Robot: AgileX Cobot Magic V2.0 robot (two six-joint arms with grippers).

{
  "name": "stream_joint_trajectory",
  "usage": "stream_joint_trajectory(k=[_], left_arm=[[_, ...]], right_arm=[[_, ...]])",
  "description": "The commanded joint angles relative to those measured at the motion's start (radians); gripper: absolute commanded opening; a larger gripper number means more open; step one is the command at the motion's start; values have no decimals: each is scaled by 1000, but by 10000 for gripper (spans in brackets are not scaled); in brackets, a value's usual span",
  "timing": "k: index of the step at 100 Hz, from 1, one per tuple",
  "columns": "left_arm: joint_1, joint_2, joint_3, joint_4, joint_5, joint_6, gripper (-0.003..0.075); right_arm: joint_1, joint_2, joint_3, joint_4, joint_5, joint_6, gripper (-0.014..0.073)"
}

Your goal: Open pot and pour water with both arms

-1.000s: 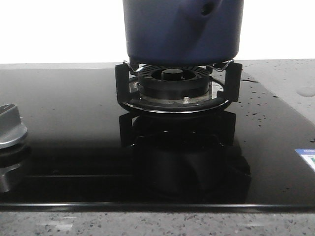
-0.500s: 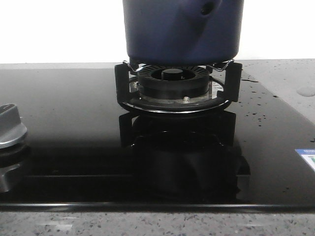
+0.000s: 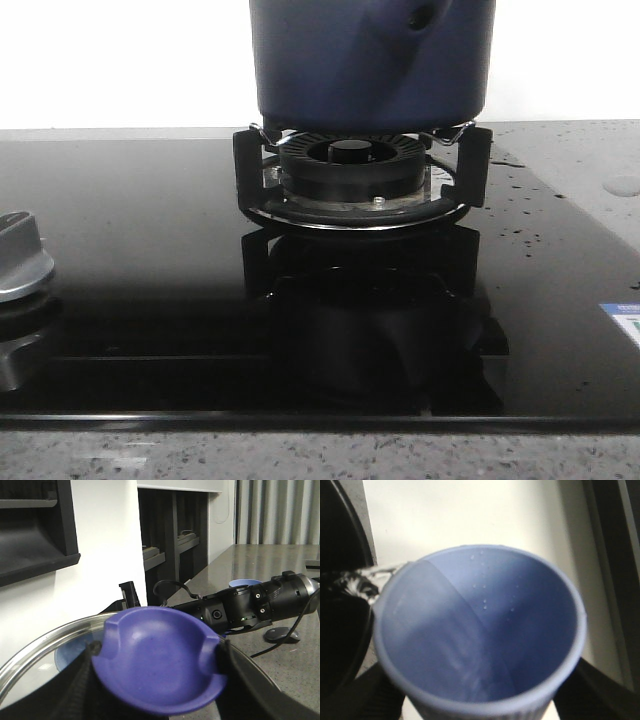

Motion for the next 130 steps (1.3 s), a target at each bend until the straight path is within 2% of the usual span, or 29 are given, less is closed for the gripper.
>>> stream_joint_trajectory(k=[1, 48, 60, 96, 130], left_arm=[[2, -24, -29, -90, -11, -9, 259], [2, -22, -29, -74, -11, -9, 258], [2, -22, -29, -74, -11, -9, 258], [2, -22, -29, -48, -17, -9, 258], [2, -22, -29, -48, -17, -9, 259]], right_arm=[[1, -28, -54, -66, -39, -5, 204], [1, -28, -56, -510, 27, -5, 204], [1, -28, -84, -579, 27, -5, 204], [17, -28, -214, -613, 7, -5, 205], [40, -28, -224, -649, 36, -5, 205]])
